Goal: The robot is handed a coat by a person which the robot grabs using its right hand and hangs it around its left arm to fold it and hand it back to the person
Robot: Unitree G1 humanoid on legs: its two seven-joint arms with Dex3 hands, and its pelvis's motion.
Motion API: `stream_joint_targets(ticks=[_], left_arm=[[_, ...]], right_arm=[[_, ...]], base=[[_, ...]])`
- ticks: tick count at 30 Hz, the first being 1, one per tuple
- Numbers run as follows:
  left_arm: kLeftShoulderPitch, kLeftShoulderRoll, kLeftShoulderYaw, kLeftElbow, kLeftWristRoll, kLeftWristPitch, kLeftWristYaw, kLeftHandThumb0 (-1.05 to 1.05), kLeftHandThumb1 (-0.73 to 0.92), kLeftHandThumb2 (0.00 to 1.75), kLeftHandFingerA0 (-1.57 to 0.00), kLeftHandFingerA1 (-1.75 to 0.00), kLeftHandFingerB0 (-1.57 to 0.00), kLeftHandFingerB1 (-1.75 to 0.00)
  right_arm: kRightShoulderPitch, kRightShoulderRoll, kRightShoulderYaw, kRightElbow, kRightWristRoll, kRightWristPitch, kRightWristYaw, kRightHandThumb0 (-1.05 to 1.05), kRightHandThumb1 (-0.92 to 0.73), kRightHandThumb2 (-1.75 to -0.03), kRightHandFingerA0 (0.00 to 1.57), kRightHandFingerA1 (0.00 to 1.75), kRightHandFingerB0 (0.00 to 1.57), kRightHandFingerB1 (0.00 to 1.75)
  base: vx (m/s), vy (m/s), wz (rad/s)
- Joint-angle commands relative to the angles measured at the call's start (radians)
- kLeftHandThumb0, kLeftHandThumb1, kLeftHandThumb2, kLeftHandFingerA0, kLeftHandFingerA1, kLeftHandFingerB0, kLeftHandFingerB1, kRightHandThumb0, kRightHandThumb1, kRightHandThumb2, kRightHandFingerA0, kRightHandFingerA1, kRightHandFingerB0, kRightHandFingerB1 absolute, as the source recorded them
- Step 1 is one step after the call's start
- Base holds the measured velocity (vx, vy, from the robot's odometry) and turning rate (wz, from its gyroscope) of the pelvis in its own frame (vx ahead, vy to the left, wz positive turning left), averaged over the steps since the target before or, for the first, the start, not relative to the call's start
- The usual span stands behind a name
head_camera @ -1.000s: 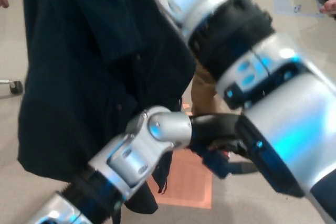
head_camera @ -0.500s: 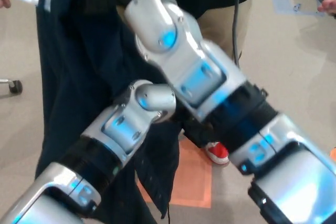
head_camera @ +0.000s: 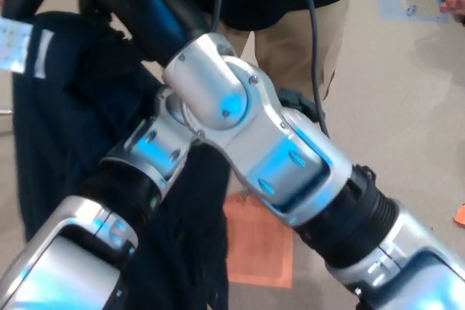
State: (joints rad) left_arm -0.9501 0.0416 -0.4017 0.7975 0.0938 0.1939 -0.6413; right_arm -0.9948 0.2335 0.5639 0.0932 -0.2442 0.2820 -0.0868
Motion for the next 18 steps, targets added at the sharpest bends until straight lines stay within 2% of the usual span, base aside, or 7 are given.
stream_joint_targets(ticks=[1,7,9,12,13,15,18], left_arm=[[-0.138,-0.036,0.207,0.345,-0.076,-0.146,0.246,-0.38,0.45,1.06,0.00,-0.49,0.00,-0.47],[-0.090,-0.055,0.217,0.379,-0.053,-0.172,0.248,-0.91,0.92,0.70,-0.05,-0.26,-0.11,-0.25],[-0.081,-0.059,0.235,0.389,-0.059,-0.161,0.242,-0.90,0.72,1.09,-0.04,-0.26,-0.06,-0.27],[-0.061,-0.051,0.247,0.405,-0.046,-0.177,0.248,-0.95,0.89,0.68,-0.10,-0.32,-0.15,-0.32],[-0.059,-0.048,0.256,0.413,-0.045,-0.177,0.251,-0.42,0.33,0.99,-0.01,-0.50,0.00,-0.47],[-0.044,-0.031,0.274,0.426,-0.043,-0.188,0.252,-0.95,0.82,0.65,-0.21,-0.38,-0.27,-0.37],[-0.030,0.003,0.295,0.450,-0.037,-0.206,0.247,-0.99,0.74,0.63,-0.36,-0.43,-0.43,-0.43]], right_arm=[[-0.082,0.370,0.016,-0.613,0.303,0.428,0.124,-0.43,-0.84,-0.65,0.89,1.75,0.67,1.57],[-0.105,0.338,0.017,-0.608,0.293,0.397,0.142,-0.43,-0.84,-0.65,0.90,1.75,0.68,1.58],[-0.103,0.340,0.018,-0.617,0.297,0.409,0.140,-0.43,-0.84,-0.65,0.90,1.75,0.68,1.58],[-0.103,0.338,0.019,-0.633,0.305,0.430,0.136,-0.43,-0.84,-0.65,0.90,1.75,0.68,1.58],[-0.104,0.337,0.018,-0.636,0.307,0.436,0.135,-0.43,-0.84,-0.65,0.90,1.75,0.68,1.58],[-0.102,0.341,0.023,-0.646,0.314,0.452,0.129,-0.43,-0.84,-0.65,0.90,1.75,0.68,1.58],[-0.103,0.346,0.026,-0.656,0.318,0.470,0.123,-0.43,-0.84,-0.65,0.90,1.75,0.68,1.58]], base=[[0.00,0.000,0.00],[0.00,0.000,0.00],[0.00,0.000,0.00],[0.00,0.000,0.00],[0.00,0.000,0.00],[0.00,0.000,0.00],[0.00,0.000,0.00]])
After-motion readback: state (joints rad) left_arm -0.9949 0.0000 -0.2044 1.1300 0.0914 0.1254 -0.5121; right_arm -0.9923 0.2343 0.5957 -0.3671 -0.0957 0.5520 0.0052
